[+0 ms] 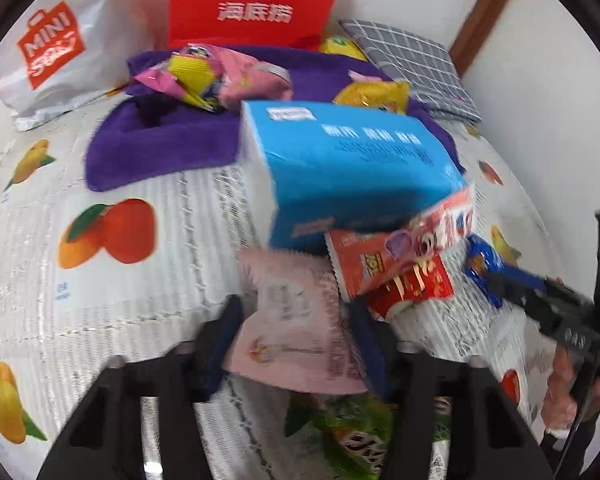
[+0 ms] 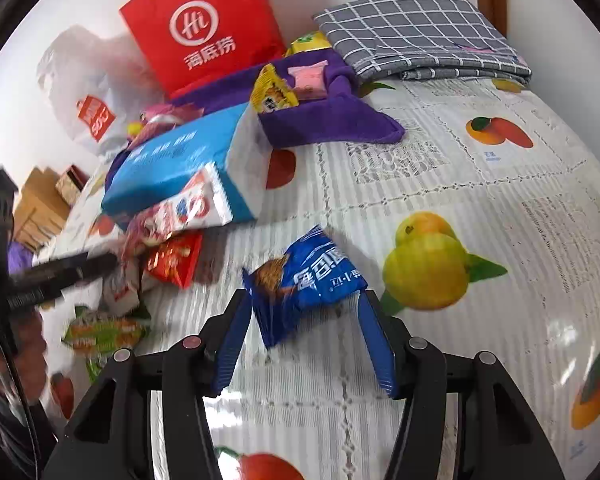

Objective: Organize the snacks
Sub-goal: 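Grasp the blue snack bag with the right tool while the left tool grasps the pale pink packet, then carry the blue bag and pale pink packet toward the purple towel with both tools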

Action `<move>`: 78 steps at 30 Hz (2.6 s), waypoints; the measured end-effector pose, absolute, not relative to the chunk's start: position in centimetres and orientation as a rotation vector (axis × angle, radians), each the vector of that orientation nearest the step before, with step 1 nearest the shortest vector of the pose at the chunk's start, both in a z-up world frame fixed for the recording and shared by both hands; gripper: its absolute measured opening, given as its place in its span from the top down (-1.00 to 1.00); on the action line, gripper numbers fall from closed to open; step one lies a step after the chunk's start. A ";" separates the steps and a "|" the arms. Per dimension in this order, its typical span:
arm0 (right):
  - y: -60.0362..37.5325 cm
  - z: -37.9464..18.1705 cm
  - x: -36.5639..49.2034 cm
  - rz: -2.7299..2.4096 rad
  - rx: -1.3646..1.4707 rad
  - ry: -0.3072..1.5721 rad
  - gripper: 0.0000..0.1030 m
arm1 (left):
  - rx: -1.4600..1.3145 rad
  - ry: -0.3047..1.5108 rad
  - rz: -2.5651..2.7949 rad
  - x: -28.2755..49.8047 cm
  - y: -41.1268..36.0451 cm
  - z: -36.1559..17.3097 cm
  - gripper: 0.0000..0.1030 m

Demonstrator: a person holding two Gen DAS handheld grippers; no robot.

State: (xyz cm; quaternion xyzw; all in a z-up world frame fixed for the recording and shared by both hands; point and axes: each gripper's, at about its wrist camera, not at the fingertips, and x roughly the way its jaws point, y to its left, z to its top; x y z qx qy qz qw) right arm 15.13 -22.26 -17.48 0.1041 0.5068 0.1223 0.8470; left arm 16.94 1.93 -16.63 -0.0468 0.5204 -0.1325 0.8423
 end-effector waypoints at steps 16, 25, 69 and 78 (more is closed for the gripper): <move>-20.5 -18.0 18.2 0.220 0.207 1.062 -0.29 | -0.137 1.093 -0.269 15.9 3.4 -15.7 0.33; -18.9 -18.2 19.7 0.201 0.130 1.045 -0.43 | -0.145 1.083 -0.264 15.4 4.1 -15.2 0.33; -17.7 -4.6 19.4 0.314 0.101 0.795 0.18 | -0.169 0.921 -0.346 18.8 3.2 -4.6 0.33; -16.1 -4.0 23.0 0.333 0.086 0.784 0.18 | -0.176 0.922 -0.336 22.3 3.9 -4.2 0.33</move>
